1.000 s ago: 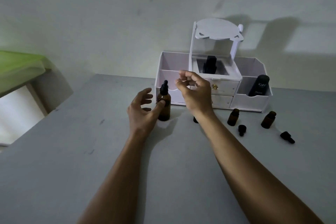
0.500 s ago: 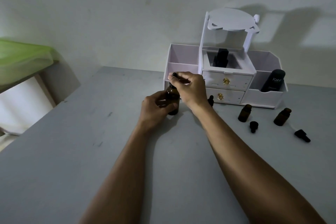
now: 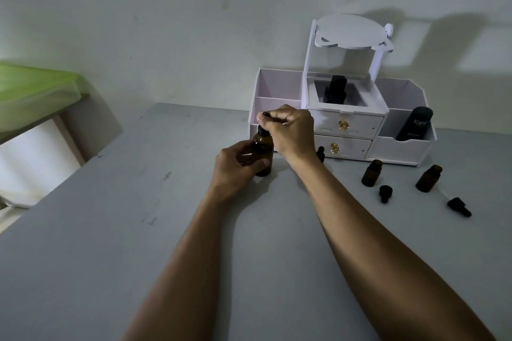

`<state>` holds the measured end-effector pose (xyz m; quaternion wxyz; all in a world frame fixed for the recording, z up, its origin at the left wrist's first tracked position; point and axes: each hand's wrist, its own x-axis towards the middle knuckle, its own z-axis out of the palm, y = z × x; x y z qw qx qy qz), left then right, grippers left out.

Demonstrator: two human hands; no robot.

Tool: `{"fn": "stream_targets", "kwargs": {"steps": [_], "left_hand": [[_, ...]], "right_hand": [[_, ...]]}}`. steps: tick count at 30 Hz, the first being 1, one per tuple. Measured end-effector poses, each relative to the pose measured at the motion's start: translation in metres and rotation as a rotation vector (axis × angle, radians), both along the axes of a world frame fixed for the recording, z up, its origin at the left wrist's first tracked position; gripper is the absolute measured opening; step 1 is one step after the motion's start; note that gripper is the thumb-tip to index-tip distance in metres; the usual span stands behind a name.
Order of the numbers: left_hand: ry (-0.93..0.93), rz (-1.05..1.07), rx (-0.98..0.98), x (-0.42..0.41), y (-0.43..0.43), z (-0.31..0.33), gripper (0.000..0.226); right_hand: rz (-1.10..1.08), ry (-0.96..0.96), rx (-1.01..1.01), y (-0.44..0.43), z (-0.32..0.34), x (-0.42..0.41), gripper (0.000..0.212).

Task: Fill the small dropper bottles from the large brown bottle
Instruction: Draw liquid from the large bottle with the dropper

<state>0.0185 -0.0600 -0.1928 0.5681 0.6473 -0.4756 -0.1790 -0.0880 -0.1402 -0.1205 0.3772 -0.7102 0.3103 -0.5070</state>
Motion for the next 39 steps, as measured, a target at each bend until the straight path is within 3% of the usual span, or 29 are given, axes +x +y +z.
{"fn": "stream_targets", "kwargs": {"steps": [8,14,17,21,25,28,32,39], "left_hand": [[0.061,-0.019,0.007,0.001,0.000,-0.002,0.054],[0.076,-0.009,-0.018,-0.004,0.001,0.001,0.073],[0.031,0.138,-0.092,-0.013,0.004,0.009,0.080],[-0.172,0.379,-0.388,-0.041,0.009,0.033,0.051],[-0.276,0.255,-0.569,-0.092,0.008,0.053,0.023],[-0.255,0.014,-0.497,-0.133,-0.001,0.049,0.021],[-0.159,-0.217,-0.187,-0.173,-0.023,0.032,0.044],[-0.089,-0.110,0.003,-0.187,-0.067,0.014,0.064]], "right_hand": [[0.085,-0.096,0.000,-0.006,0.032,-0.010,0.014],[0.151,-0.300,-0.082,-0.007,0.086,-0.036,0.013],[0.145,-0.392,-0.063,-0.009,0.102,-0.064,0.009],[0.125,-0.384,-0.034,-0.023,0.101,-0.114,0.011],[0.014,-0.221,-0.034,-0.041,0.088,-0.164,0.013],[-0.030,-0.197,-0.004,-0.053,0.079,-0.191,0.010],[-0.073,-0.182,0.063,-0.068,0.068,-0.211,0.007],[-0.105,-0.135,0.104,-0.081,0.057,-0.217,0.004]]}}
